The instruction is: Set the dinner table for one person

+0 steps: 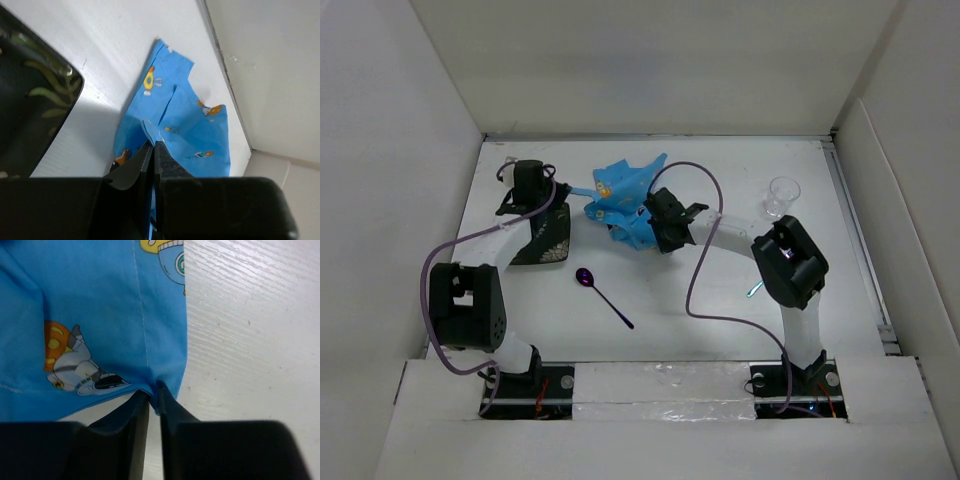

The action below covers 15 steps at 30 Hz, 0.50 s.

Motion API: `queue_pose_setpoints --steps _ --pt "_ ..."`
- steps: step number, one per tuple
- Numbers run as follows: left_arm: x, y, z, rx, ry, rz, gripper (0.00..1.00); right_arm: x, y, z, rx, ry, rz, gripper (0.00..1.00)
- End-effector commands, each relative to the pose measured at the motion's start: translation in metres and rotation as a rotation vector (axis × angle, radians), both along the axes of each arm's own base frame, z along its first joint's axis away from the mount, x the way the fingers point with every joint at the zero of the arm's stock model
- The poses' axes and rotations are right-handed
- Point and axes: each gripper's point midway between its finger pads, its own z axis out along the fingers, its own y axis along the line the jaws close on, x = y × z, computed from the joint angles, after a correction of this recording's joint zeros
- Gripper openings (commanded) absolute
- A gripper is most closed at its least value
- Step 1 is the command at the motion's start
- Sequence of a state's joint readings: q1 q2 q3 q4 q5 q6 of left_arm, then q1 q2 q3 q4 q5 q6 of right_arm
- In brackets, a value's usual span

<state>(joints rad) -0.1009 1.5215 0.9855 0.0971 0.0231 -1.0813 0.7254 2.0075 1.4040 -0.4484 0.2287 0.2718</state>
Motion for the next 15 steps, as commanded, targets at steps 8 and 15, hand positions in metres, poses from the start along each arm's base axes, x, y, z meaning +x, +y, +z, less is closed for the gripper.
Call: queue_pose_setpoints --steps 8,15 --pt "0.019 0.023 0.126 0.226 -0.276 -0.005 0.0 0.007 -0.009 0.092 0.073 -0.194 -0.084 0.0" --pt "0.008 0.015 0.249 0.307 -0.512 0.001 0.0 0.001 -0.073 0.26 0.202 -0.486 -0.256 0.0"
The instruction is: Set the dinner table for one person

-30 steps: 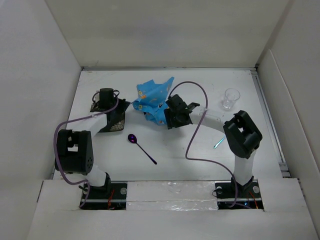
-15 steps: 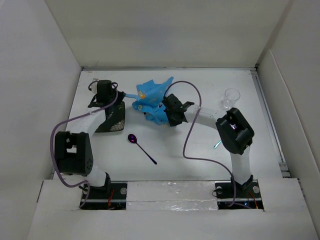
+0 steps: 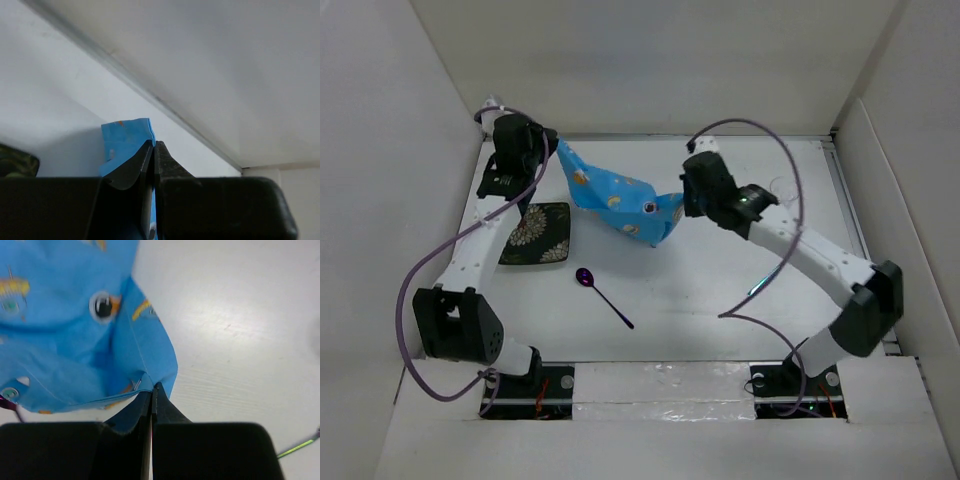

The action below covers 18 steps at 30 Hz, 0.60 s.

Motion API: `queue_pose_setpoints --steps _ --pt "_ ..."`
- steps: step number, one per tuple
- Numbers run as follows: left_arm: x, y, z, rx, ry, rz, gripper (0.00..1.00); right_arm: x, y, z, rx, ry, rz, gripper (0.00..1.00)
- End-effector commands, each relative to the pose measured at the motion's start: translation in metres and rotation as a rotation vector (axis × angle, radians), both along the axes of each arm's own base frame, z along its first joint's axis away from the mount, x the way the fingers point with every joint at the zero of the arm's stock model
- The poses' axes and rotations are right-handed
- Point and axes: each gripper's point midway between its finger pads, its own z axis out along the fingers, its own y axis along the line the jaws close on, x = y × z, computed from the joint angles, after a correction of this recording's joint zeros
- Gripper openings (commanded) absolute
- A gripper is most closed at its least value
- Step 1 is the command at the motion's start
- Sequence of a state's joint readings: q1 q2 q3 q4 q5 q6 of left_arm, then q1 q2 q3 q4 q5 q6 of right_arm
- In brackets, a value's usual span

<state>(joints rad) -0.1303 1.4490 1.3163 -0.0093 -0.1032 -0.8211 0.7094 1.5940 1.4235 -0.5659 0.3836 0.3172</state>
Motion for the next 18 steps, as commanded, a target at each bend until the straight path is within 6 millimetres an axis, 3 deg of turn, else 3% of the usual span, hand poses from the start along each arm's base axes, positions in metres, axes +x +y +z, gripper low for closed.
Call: queue_pose_setpoints --steps 1,3,6,7,9,10,13,14,16,17,18 --pt "-0.022 0.004 0.106 0.041 -0.232 0.005 0.0 -0.005 -0.038 0.101 0.078 -0.201 -0.123 0.0" --pt "-0.035 0.008 0.133 0.038 -0.292 0.016 0.0 -0.015 -0.058 0.141 0.116 -0.269 -0.162 0.0" --pt "-0.05 0.011 0.153 0.038 -0.341 0.022 0.0 -0.026 -0.084 0.18 0.146 -0.342 -0.213 0.0" --pt "-0.052 0.011 0.157 0.039 -0.35 0.022 0.0 -0.025 -0.097 0.197 0.158 -0.373 -0.238 0.0" --pt "-0.056 0.012 0.161 0.042 -0.359 0.02 0.0 -0.023 -0.107 0.211 0.17 -0.399 -0.251 0.0" --pt "-0.053 0.011 0.154 0.044 -0.344 0.018 0.0 -0.016 -0.115 0.224 0.168 -0.427 -0.264 0.0" --pt "-0.044 0.01 0.143 0.049 -0.321 0.017 0.0 0.004 -0.12 0.223 0.156 -0.424 -0.272 0.0" --pt "-0.039 0.009 0.141 0.054 -0.315 0.019 0.0 0.017 -0.13 0.221 0.146 -0.425 -0.3 0.0" --pt "-0.02 0.007 0.124 0.066 -0.272 0.017 0.0 0.046 -0.128 0.205 0.136 -0.393 -0.289 0.0" --pt "-0.015 0.007 0.128 0.068 -0.276 0.021 0.0 0.055 -0.13 0.211 0.144 -0.406 -0.296 0.0" --pt "-0.002 0.007 0.116 0.081 -0.246 0.028 0.0 0.068 -0.138 0.211 0.147 -0.408 -0.309 0.0"
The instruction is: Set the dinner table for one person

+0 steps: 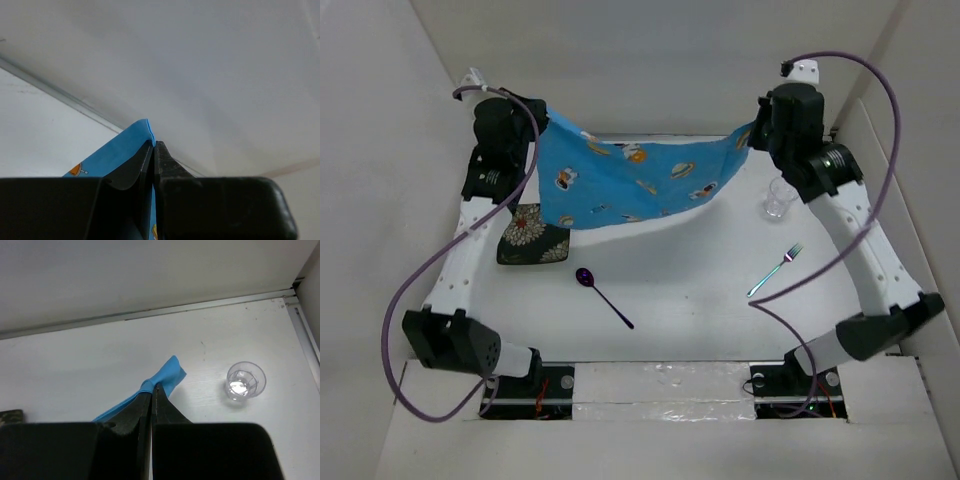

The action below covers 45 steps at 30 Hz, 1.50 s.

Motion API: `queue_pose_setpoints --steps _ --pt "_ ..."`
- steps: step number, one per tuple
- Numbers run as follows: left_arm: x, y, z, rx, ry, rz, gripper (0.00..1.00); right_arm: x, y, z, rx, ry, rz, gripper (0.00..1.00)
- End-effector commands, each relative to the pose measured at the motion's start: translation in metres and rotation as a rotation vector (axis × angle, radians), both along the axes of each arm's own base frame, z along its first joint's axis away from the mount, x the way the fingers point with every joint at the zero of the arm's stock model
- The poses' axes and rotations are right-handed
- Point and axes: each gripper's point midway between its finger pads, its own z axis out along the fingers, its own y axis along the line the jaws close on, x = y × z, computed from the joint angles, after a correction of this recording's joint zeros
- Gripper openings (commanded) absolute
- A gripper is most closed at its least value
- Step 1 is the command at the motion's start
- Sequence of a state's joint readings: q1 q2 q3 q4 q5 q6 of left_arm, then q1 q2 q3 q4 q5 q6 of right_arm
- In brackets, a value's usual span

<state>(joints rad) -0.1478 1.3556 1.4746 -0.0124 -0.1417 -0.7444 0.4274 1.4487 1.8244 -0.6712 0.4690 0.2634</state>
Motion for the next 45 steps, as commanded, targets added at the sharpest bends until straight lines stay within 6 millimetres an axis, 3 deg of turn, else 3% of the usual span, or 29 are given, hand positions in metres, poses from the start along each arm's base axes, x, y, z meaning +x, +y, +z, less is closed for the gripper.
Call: queue_pose_setpoints --steps 1,2,3,4,5,6,7,8,10,12,14,15,16,17,18,19,20,22,23,25,26,27,28,29,30,32,34,37,45 --pt "0.026 0.004 -0.001 0.032 0.002 0.033 0.0 0.047 -0.003 -0.012 -0.02 0.022 0.013 0.0" --pt "0.03 0.004 0.009 0.03 -0.02 0.038 0.0 0.055 -0.006 0.005 -0.004 -0.013 0.008 0.0" --pt "0.035 0.004 0.01 0.031 -0.025 0.039 0.0 0.061 -0.007 0.008 -0.001 -0.011 0.01 0.0" --pt "0.046 0.003 0.001 0.032 -0.002 0.04 0.0 0.079 -0.009 -0.004 -0.01 0.016 -0.001 0.0" --pt "0.051 0.005 0.015 0.023 -0.028 0.044 0.0 0.084 -0.007 0.0 -0.008 0.013 0.007 0.0" --pt "0.055 0.002 0.017 0.013 -0.03 0.027 0.0 0.085 -0.013 0.027 0.007 -0.036 0.001 0.0" --pt "0.065 0.004 0.014 0.001 -0.023 0.029 0.0 0.09 -0.018 0.032 0.008 -0.045 -0.01 0.0" --pt "0.066 0.002 0.031 -0.009 -0.058 0.023 0.0 0.1 -0.014 0.027 0.004 -0.035 -0.002 0.0" --pt "0.069 -0.001 0.033 -0.018 -0.047 0.008 0.0 0.1 -0.025 0.052 0.025 -0.088 -0.009 0.0" --pt "0.069 -0.003 0.042 -0.026 -0.062 0.0 0.0 0.096 -0.027 0.063 0.04 -0.117 0.004 0.0" --pt "0.063 -0.003 0.048 -0.028 -0.077 -0.006 0.0 0.094 -0.029 0.052 0.029 -0.091 -0.001 0.0" --pt "0.063 -0.004 0.036 -0.026 -0.055 -0.012 0.0 0.087 -0.032 0.056 0.028 -0.099 -0.009 0.0" --pt "0.058 -0.005 0.017 -0.025 -0.024 -0.018 0.0 0.082 -0.033 0.043 0.023 -0.075 -0.006 0.0" --pt "0.06 -0.005 -0.011 -0.018 0.033 -0.017 0.0 0.087 -0.032 0.014 0.009 -0.007 -0.007 0.0" --pt "0.051 -0.006 -0.005 -0.032 -0.002 -0.028 0.0 0.077 -0.031 0.022 0.026 -0.042 0.01 0.0" --pt "0.048 -0.007 -0.023 -0.033 0.022 -0.034 0.0 0.073 -0.03 0.008 0.034 -0.022 0.017 0.0" --pt "0.044 -0.008 -0.064 -0.031 0.087 -0.038 0.0 0.072 -0.029 -0.044 0.02 0.082 0.018 0.0" --pt "0.034 -0.011 -0.094 -0.031 0.138 -0.061 0.0 0.061 -0.028 -0.067 0.046 0.099 0.019 0.0" --pt "0.027 -0.01 -0.132 -0.021 0.21 -0.06 0.0 0.055 -0.031 -0.114 0.038 0.194 0.015 0.0" --pt "0.015 -0.008 -0.158 -0.002 0.247 -0.065 0.0 0.046 -0.027 -0.145 0.061 0.242 0.03 0.0" --pt "0.005 -0.007 -0.189 0.011 0.302 -0.066 0.0 0.042 -0.028 -0.16 0.058 0.27 0.025 0.0" --pt "-0.001 -0.006 -0.199 0.021 0.322 -0.065 0.0 0.033 -0.03 -0.193 0.048 0.335 0.019 0.0" --pt "-0.007 -0.005 -0.209 0.039 0.342 -0.073 0.0 0.028 -0.031 -0.207 0.05 0.365 0.015 0.0" --pt "-0.018 -0.004 -0.233 0.051 0.394 -0.078 0.0 0.024 -0.031 -0.221 0.053 0.397 0.011 0.0" --pt "-0.022 -0.002 -0.242 0.066 0.414 -0.077 0.0 0.015 -0.031 -0.244 0.054 0.446 0.012 0.0" --pt "-0.037 -0.004 -0.271 0.095 0.474 -0.089 0.0 0.009 -0.034 -0.265 0.075 0.493 -0.011 0.0" --pt "-0.046 -0.005 -0.286 0.107 0.506 -0.094 0.0 -0.003 -0.033 -0.288 0.098 0.548 -0.019 0.0" --pt "-0.067 -0.006 -0.31 0.104 0.561 -0.115 0.0 -0.019 -0.035 -0.306 0.109 0.594 -0.039 0.0" --pt "-0.102 -0.004 -0.328 0.145 0.637 -0.154 0.0 -0.053 -0.064 -0.332 0.135 0.657 -0.137 0.0"
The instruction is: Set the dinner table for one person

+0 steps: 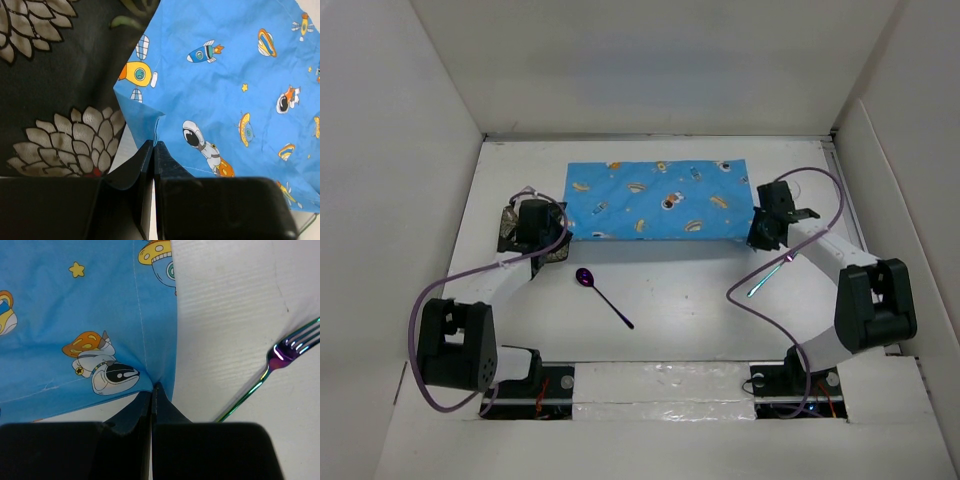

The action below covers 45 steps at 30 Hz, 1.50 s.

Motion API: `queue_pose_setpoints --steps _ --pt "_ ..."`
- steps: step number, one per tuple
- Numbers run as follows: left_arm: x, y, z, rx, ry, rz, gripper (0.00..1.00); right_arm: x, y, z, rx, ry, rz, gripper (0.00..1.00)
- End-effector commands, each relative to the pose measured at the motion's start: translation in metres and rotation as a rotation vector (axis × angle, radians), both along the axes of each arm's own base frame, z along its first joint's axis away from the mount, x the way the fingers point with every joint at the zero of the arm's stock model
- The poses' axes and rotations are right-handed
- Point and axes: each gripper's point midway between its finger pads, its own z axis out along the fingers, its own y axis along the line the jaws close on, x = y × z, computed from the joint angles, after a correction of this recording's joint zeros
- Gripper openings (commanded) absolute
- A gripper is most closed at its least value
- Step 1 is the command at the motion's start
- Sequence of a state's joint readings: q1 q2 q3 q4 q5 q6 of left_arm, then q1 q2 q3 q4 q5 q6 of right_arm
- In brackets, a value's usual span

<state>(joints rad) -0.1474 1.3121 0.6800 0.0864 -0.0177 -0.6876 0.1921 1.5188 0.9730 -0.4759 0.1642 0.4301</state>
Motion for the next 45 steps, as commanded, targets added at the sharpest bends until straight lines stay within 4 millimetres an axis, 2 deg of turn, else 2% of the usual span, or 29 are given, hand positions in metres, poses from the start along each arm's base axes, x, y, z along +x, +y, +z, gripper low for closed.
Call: queue_pose_setpoints --steps 1,5,12,16,25,27,28,30,31,33,34,36,37,38,39,40,41,42,43,45 --pt "-0.014 0.003 0.006 0.031 -0.014 -0.034 0.0 0.003 -0.014 0.015 0.01 -0.077 -0.072 0.0" --pt "-0.031 -0.002 -0.008 0.012 0.034 -0.067 0.0 -0.005 -0.017 0.015 0.021 -0.077 -0.089 0.0" --pt "-0.038 -0.008 -0.009 -0.004 0.05 -0.107 0.0 -0.013 -0.029 0.01 -0.003 -0.057 -0.121 0.0" --pt "-0.052 -0.005 -0.016 0.01 0.098 -0.111 0.0 -0.016 -0.03 0.014 -0.001 -0.063 -0.131 0.0" --pt "-0.057 -0.005 -0.02 0.013 0.136 -0.119 0.0 -0.029 -0.029 0.012 0.019 -0.047 -0.14 0.01" --pt "-0.057 -0.003 -0.016 0.021 0.132 -0.11 0.11 -0.029 -0.027 0.015 0.031 -0.054 -0.134 0.06" --pt "-0.057 -0.002 -0.013 0.024 0.124 -0.108 0.2 -0.028 -0.026 0.017 0.038 -0.058 -0.134 0.15" --pt "-0.053 0.001 0.0 0.035 0.091 -0.093 0.26 -0.028 -0.023 0.023 0.054 -0.066 -0.125 0.27" --pt "-0.05 0.001 0.007 0.037 0.075 -0.09 0.33 -0.027 -0.021 0.027 0.06 -0.069 -0.12 0.35" --pt "-0.044 0.002 0.03 0.042 0.027 -0.083 0.37 -0.028 -0.021 0.035 0.06 -0.074 -0.118 0.36" --pt "-0.041 0.003 0.04 0.045 0.005 -0.083 0.41 -0.025 -0.021 0.043 0.061 -0.091 -0.114 0.42" --pt "-0.033 0.013 0.066 0.092 -0.05 -0.044 0.43 -0.025 -0.013 0.058 0.087 -0.122 -0.081 0.44" --pt "-0.03 0.022 0.078 0.129 -0.067 -0.015 0.45 -0.024 -0.006 0.068 0.103 -0.141 -0.055 0.48" --pt "-0.029 0.026 0.083 0.145 -0.071 0.006 0.46 -0.023 -0.006 0.071 0.104 -0.144 -0.054 0.48" --pt "-0.027 0.031 0.085 0.168 -0.072 0.023 0.52 -0.025 0.004 0.075 0.113 -0.146 -0.023 0.48" --pt "-0.026 0.038 0.086 0.178 -0.07 0.051 0.74 -0.026 0.008 0.078 0.117 -0.152 -0.01 0.47" --pt "-0.024 0.043 0.086 0.174 -0.069 0.067 0.84 -0.027 0.012 0.081 0.119 -0.156 0.004 0.44" --pt "-0.022 0.054 0.084 0.162 -0.065 0.098 0.9 -0.03 0.022 0.082 0.127 -0.159 0.033 0.37" --pt "-0.02 0.056 0.08 0.155 -0.053 0.108 0.99 -0.032 0.027 0.086 0.138 -0.175 0.05 0.2" --pt "-0.015 0.062 0.077 0.166 -0.05 0.146 0.99 -0.036 0.039 0.092 0.169 -0.198 0.089 0.0"
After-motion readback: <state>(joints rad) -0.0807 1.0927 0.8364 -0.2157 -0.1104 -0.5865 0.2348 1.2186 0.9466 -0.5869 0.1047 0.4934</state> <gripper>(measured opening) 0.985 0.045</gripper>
